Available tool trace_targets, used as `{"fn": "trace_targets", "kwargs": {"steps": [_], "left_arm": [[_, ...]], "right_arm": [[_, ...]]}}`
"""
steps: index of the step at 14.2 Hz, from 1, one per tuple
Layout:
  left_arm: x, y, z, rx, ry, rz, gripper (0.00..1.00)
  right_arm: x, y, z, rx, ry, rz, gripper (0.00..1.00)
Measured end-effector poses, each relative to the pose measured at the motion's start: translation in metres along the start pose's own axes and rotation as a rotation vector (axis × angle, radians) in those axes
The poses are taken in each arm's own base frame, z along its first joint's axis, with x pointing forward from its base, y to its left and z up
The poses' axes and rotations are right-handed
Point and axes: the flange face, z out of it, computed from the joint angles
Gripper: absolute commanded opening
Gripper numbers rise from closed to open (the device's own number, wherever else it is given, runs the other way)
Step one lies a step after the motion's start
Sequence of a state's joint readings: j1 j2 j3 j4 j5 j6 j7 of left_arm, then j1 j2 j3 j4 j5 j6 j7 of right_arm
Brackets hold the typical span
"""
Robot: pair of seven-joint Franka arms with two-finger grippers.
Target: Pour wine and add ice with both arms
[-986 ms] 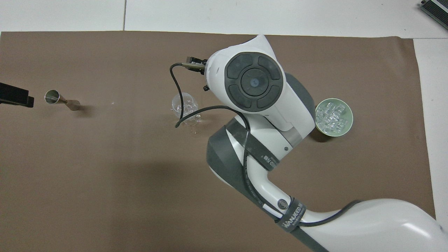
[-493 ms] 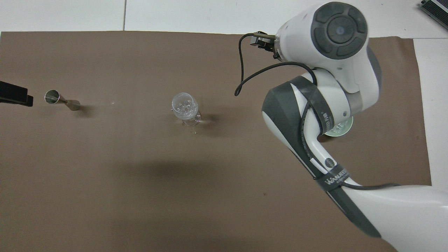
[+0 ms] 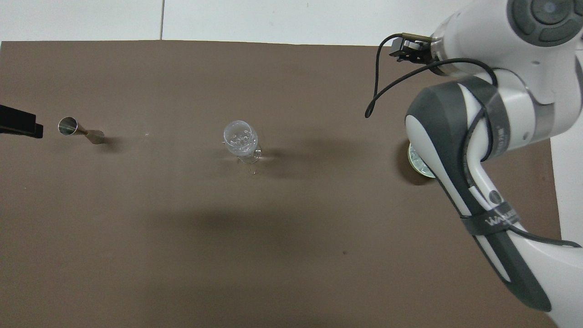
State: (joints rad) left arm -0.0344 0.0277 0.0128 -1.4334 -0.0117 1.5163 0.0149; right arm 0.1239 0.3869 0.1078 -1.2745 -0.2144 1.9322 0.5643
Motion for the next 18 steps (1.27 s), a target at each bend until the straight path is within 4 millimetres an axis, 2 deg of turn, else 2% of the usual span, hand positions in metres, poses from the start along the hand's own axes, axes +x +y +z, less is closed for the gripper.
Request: {"fn": "trace_targets", "kwargs": {"steps": [3,5,11,15,18], "left_arm": [[0.000,0.000,0.000,0.000,0.000,0.000,1.00],[0.000,0.000,0.000,0.000,0.000,-0.001,1.00],[0.000,0.000,0.000,0.000,0.000,-0.002,1.00],[0.000,-0.001,0.000,0.000,0.000,-0.003,1.00],[0.000,-0.001,0.000,0.000,0.000,-0.003,1.00]], "right_arm": [[0.004,0.065,-0.021,-0.046,-0.071,-0.031,1.00],[0.001,0.094,-0.030,-0.049,-0.112,-0.021,1.00],[-0.011,0.157,-0.066,-0.027,-0.222,0.008,1.00],[-0.026,0.189,-0.095,0.003,-0.275,-0.052,1.00],[-0.036,0.218,-0.095,0.017,-0.295,-0.111,1.00]]}}
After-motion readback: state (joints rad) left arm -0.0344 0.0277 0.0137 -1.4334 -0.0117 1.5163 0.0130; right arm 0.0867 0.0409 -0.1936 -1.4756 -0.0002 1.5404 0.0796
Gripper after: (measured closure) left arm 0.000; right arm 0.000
